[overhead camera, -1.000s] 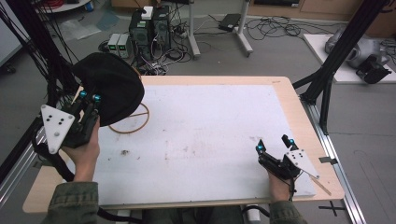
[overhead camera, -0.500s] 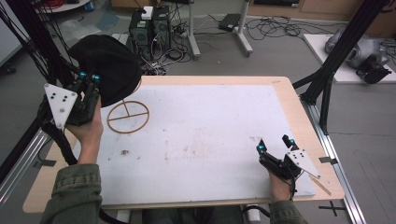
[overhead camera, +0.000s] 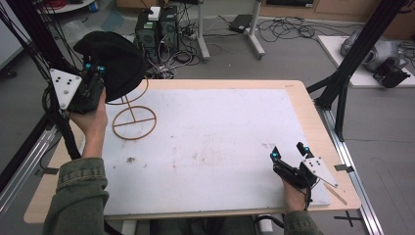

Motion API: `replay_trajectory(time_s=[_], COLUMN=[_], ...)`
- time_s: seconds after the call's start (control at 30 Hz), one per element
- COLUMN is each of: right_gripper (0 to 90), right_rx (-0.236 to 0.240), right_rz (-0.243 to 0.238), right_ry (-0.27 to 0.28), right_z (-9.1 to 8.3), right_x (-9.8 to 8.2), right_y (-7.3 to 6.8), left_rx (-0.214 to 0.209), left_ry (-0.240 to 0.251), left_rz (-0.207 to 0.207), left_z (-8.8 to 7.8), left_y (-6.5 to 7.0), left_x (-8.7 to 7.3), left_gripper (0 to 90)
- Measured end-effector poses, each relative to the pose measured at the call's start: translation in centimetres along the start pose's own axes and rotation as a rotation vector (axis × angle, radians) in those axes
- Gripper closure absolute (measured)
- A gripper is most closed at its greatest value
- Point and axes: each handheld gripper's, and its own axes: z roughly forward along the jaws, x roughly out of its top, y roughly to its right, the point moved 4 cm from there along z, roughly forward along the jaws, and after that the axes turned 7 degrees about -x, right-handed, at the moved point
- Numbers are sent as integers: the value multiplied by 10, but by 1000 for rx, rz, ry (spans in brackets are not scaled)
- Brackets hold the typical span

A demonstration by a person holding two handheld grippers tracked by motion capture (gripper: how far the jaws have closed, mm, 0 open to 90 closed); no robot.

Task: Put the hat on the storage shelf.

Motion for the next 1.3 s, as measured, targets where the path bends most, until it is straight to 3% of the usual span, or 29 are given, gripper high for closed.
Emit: replay_trajectory(time_s=[0.33,0.37,0.5,0.73,1.3], right_gripper=[105,105,105,105,105], right_rx=[4,4,7,8,11], right_rz=[1,1,5,3,-1], right_ry=[-1,-1,-1,7,4], right_z=[0,0,-1,-2,-2], right_x=[0,0,0,1,0], right_y=[0,0,-1,-1,-2], left_rx=[-39,-48,-67,-62,-53], left_ry=[-91,-107,-187,-328,-369], left_rz=[-43,-50,-2,-22,-45], left_z=[13,15,21,28,27], left_y=[-7,-7,-5,-11,-12], left_x=[-8,-9,-11,-15,-16], left_gripper=[867,867,867,866,823])
